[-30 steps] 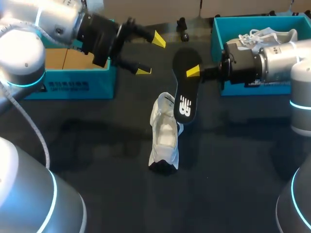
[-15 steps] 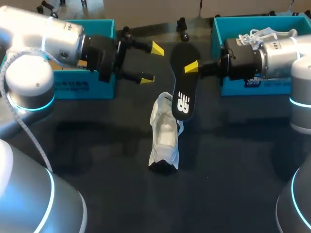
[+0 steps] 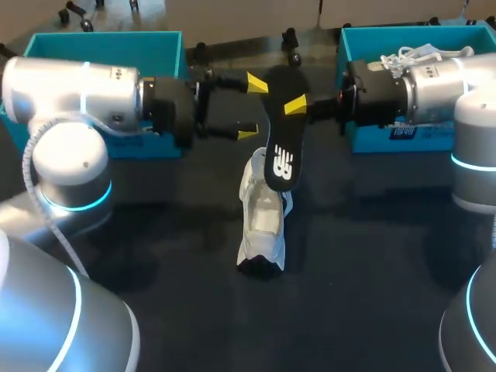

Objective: Take the shoe out of the shoebox, open the shoe tongue, remove and reinsert the insole, then place the shoe into the shoebox

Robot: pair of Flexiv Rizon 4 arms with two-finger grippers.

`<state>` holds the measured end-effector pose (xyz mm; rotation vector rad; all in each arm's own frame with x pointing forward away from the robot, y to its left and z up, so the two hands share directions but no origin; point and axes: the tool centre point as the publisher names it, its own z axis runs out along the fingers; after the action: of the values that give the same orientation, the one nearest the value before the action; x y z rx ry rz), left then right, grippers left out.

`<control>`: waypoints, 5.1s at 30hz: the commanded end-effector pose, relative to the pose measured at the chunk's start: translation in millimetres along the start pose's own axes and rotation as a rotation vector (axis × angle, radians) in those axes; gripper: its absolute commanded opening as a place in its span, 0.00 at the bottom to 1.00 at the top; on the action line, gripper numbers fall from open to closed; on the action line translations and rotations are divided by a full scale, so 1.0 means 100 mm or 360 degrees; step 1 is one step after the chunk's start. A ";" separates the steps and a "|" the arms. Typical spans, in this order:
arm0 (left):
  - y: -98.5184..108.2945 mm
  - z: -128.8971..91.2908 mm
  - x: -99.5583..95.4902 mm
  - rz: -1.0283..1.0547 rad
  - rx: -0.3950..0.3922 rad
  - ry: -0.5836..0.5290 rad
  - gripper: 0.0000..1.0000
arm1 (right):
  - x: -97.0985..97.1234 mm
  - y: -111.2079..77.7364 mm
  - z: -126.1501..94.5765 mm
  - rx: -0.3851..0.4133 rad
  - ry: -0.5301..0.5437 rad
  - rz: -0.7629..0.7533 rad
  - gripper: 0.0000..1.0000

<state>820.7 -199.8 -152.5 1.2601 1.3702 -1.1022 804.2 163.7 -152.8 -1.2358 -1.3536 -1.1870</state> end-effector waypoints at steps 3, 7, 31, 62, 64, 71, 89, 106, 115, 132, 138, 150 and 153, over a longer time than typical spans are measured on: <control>0.01 0.11 0.04 -0.0024 -0.0041 -0.0086 0.89 | -0.01 -0.02 0.07 0.0004 0.0006 0.0004 0.00; 0.04 0.15 0.03 -0.0023 -0.0059 -0.0097 0.82 | 0.00 -0.04 0.09 0.0007 0.0010 0.0008 0.00; 0.17 0.25 0.06 -0.0059 -0.0100 -0.0095 0.44 | 0.00 -0.07 0.13 0.0047 0.0007 0.0014 0.00; 0.16 0.21 0.18 -0.0184 -0.0016 -0.0040 0.00 | -0.09 -0.07 0.02 -0.0031 -0.0064 -0.0027 1.00; 0.16 0.20 0.18 -0.0212 -0.0004 -0.0043 0.00 | -0.09 -0.09 -0.01 -0.0039 -0.0126 -0.0059 1.00; 0.13 0.16 0.19 -0.0411 0.0035 -0.0036 0.00 | -0.05 -0.13 -0.09 -0.0036 -0.0280 -0.0299 1.00; -0.01 -0.02 0.20 -0.0753 0.0173 0.0034 0.00 | -0.14 -0.26 -0.17 0.0051 -0.0801 -0.0752 1.00; -0.08 -0.09 0.16 -0.0822 0.0170 0.0030 0.00 | -0.17 -0.29 -0.23 0.0041 -0.0978 -0.0767 1.00; -0.08 -0.09 0.16 -0.0822 0.0170 0.0030 0.00 | -0.17 -0.29 -0.23 0.0041 -0.0978 -0.0767 1.00; -0.09 -0.15 0.18 -0.0896 0.0203 0.0052 0.00 | -0.20 -0.43 -0.23 0.0166 -0.1119 -0.0841 1.00; -0.14 -0.22 0.15 -0.0947 0.0228 0.0069 0.00 | -0.18 -0.56 -0.20 0.0254 -0.1199 -0.0928 1.00; -0.25 -0.45 0.08 -0.1120 0.0322 0.0043 0.00 | -0.29 -0.71 -0.19 0.0344 -0.1300 -0.1127 1.00; -0.31 -0.49 0.07 -0.1153 0.0352 0.0050 0.00 | -0.30 -0.74 -0.20 0.0347 -0.1339 -0.1200 1.00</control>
<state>789.4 -159.3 -153.9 0.9309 1.8269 -1.7675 742.3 139.4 -184.9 -1.1175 -2.6472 -0.9383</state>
